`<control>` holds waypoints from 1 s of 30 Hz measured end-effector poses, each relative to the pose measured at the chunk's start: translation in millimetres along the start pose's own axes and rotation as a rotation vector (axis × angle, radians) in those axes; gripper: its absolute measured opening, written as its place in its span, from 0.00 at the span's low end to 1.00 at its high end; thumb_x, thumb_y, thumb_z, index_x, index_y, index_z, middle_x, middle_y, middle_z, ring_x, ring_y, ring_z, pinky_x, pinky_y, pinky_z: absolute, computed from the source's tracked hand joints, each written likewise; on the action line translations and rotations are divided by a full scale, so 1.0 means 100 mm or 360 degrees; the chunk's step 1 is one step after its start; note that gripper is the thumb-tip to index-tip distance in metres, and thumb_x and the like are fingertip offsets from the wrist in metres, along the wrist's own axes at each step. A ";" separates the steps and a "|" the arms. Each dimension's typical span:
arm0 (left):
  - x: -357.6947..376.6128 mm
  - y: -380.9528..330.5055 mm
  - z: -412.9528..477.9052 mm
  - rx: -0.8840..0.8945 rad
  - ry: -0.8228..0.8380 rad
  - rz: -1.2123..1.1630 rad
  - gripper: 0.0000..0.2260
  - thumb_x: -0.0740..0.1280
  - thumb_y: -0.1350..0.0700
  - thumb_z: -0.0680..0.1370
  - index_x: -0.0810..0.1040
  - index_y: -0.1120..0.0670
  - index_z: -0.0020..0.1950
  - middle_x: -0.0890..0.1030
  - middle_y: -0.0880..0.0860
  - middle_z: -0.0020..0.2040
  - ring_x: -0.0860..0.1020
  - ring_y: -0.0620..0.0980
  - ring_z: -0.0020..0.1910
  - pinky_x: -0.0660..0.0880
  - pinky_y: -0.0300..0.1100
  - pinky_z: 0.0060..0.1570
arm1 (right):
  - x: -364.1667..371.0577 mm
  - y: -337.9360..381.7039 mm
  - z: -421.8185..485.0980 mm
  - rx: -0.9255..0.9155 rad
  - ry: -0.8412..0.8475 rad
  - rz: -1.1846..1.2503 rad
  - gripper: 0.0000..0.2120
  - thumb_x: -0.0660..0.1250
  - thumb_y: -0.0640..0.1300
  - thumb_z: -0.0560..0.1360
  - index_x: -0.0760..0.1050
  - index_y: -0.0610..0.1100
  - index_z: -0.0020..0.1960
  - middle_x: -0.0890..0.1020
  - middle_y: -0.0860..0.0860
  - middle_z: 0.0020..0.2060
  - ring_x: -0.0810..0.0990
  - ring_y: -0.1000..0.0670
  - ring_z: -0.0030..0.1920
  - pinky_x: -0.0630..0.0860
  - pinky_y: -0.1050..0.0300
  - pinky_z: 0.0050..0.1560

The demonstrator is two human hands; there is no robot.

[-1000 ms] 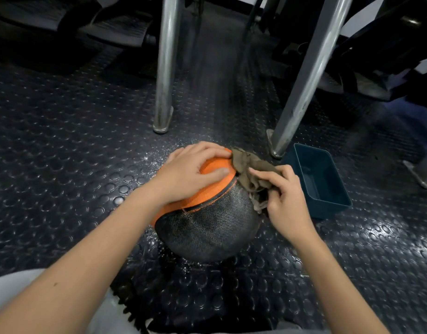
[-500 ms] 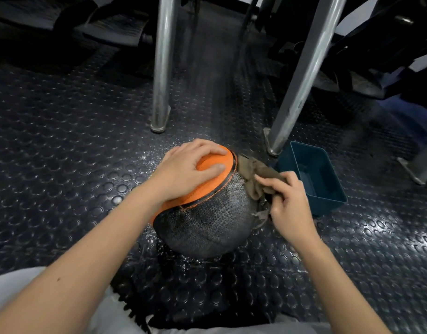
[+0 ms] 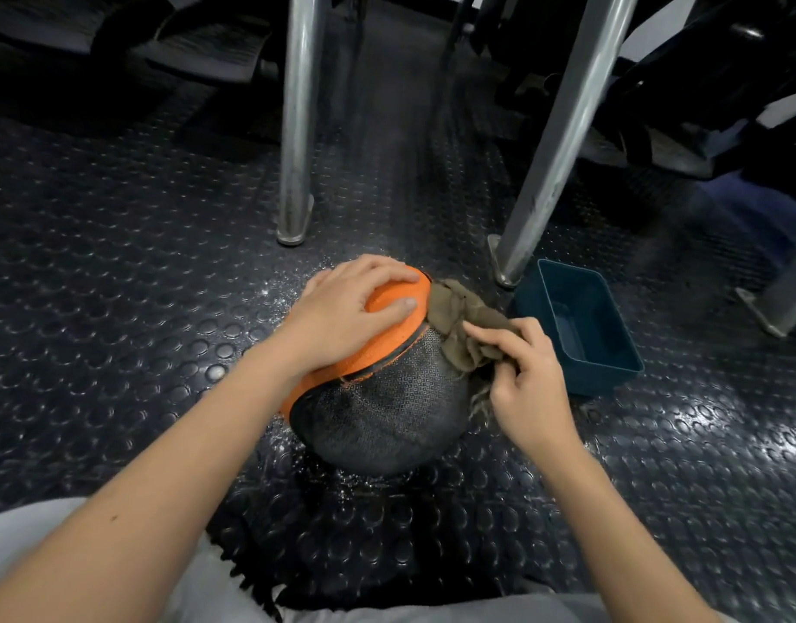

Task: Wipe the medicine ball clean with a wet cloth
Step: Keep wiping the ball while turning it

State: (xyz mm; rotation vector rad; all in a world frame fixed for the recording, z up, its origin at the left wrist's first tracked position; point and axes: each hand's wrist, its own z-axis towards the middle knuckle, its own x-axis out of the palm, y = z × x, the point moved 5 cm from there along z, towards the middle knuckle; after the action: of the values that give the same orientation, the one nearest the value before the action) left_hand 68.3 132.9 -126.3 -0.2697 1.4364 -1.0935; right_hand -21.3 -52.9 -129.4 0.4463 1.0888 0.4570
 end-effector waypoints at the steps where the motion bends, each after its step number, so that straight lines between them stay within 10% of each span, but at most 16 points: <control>1: 0.01 0.00 0.00 -0.0007 -0.0013 0.0039 0.27 0.50 0.31 0.66 0.72 0.36 0.61 0.70 0.37 0.63 0.67 0.43 0.66 0.59 0.56 0.69 | -0.01 -0.08 0.04 0.0095 0.0022 -0.0091 0.26 0.56 0.28 0.71 0.79 0.52 0.57 0.73 0.51 0.48 0.72 0.45 0.51 0.71 0.46 0.55; 7: -0.03 0.01 -0.04 -0.0037 -0.0097 0.0034 0.25 0.51 0.31 0.66 0.72 0.34 0.59 0.68 0.34 0.58 0.67 0.42 0.65 0.60 0.55 0.68 | -0.22 0.22 0.13 0.0039 0.0003 0.0165 0.24 0.57 0.31 0.75 0.75 0.54 0.61 0.70 0.54 0.46 0.71 0.53 0.53 0.67 0.67 0.58; 11: -0.03 0.01 -0.03 -0.0047 -0.0064 -0.0045 0.14 0.52 0.32 0.67 0.65 0.27 0.51 0.68 0.33 0.56 0.68 0.42 0.64 0.60 0.55 0.68 | -0.06 0.31 -0.01 -0.0267 0.0160 -0.0081 0.26 0.52 0.37 0.71 0.77 0.55 0.61 0.70 0.53 0.47 0.71 0.48 0.48 0.70 0.50 0.50; 17: -0.01 0.04 -0.04 -0.0003 -0.0053 -0.0064 0.12 0.54 0.32 0.67 0.66 0.26 0.50 0.68 0.28 0.55 0.67 0.40 0.63 0.60 0.55 0.68 | -0.05 -0.31 0.12 0.0458 0.0272 -0.0373 0.24 0.56 0.31 0.76 0.73 0.50 0.66 0.69 0.49 0.49 0.71 0.43 0.58 0.68 0.47 0.61; 20: -0.03 0.05 -0.02 -0.0007 -0.0097 -0.0119 0.11 0.55 0.32 0.67 0.67 0.26 0.49 0.70 0.31 0.56 0.69 0.41 0.63 0.61 0.55 0.68 | -0.16 0.22 0.13 0.0059 -0.0120 0.0079 0.22 0.58 0.33 0.74 0.74 0.46 0.66 0.72 0.48 0.49 0.72 0.48 0.53 0.68 0.59 0.58; 24: -0.05 0.15 0.01 -0.0036 -0.0168 -0.0207 0.11 0.58 0.34 0.67 0.69 0.28 0.49 0.71 0.31 0.54 0.71 0.43 0.62 0.64 0.54 0.67 | 0.03 0.40 -0.12 -0.0371 0.0024 -0.0066 0.23 0.57 0.40 0.73 0.72 0.46 0.67 0.71 0.49 0.46 0.70 0.48 0.46 0.71 0.52 0.48; 30: -0.15 0.25 -0.01 -0.0185 -0.0280 -0.0126 0.19 0.53 0.33 0.67 0.71 0.35 0.55 0.69 0.38 0.56 0.69 0.46 0.63 0.62 0.43 0.64 | 0.02 -0.27 -0.01 0.0476 0.0191 -0.0231 0.24 0.58 0.33 0.77 0.65 0.45 0.72 0.70 0.47 0.52 0.69 0.45 0.60 0.64 0.55 0.63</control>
State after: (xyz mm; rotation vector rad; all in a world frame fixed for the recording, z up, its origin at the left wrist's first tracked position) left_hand 81.5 157.4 -134.9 -0.4975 1.3422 -1.0245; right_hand -17.8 -73.8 -146.0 0.6035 1.3036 0.1940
